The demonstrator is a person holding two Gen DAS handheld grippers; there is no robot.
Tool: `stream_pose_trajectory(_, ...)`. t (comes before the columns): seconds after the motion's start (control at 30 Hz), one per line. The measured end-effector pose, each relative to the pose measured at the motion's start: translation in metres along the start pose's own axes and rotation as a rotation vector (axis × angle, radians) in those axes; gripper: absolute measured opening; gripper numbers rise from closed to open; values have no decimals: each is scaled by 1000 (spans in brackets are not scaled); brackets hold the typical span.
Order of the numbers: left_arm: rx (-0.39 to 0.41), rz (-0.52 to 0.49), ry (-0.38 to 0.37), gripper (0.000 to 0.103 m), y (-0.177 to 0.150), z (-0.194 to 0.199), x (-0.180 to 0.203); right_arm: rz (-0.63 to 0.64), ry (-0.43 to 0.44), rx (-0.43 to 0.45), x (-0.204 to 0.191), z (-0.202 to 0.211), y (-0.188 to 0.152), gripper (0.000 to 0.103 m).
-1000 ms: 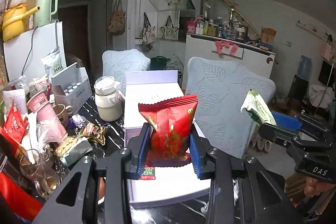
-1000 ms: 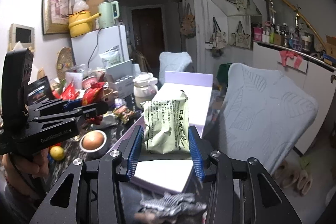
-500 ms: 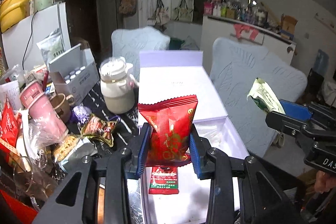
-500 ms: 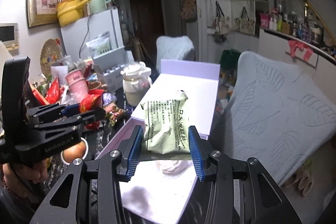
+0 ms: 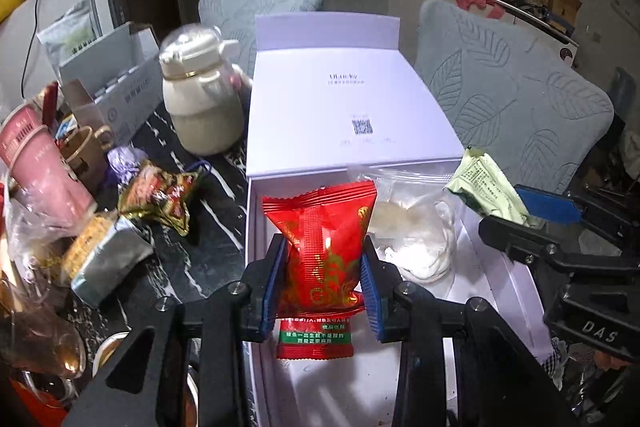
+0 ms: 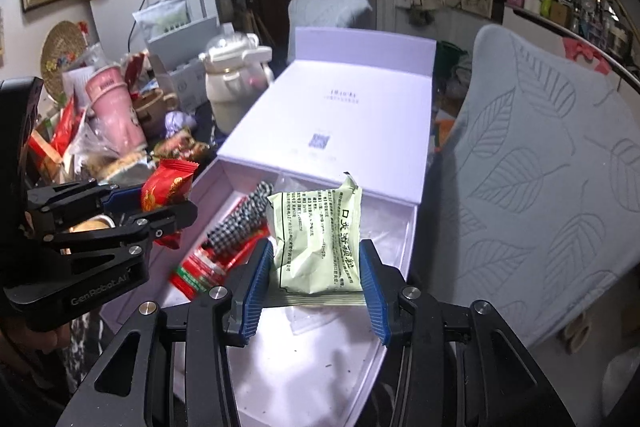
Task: Organize soft objects
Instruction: 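Lower both packets into the lavender box and open both grippers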
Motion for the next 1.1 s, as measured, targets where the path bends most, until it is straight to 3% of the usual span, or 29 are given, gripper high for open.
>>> stream_pose_trajectory(0.27,-54,-47,28,35,-6,-18,10,-9,-10,-68,6,-26,-9,44)
stream_pose_trajectory(0.6,-201,-48,40,36,-22,-46,14,-41,-6,-126,14,-44,-21,45)
stream_pose_trajectory(0.87,-208,-53,67,36,-24,-40,13,-54,-13,-137,19,-40,-25,60)
stream_pose_trajectory(1.1,-193,-45,66,37,-19,-25,10,-49,-25,-119,18,-27,-21,60)
Point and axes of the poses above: each gripper's, at about its wrist camera, not at the fingertips, and z roughly against the way its jaws point, x to its right, y to its top, the point moved 6 cm from there along -z, roughly the way its jaws point, and after that the axes turned 11 degrees about y, right-handed, at the moved point
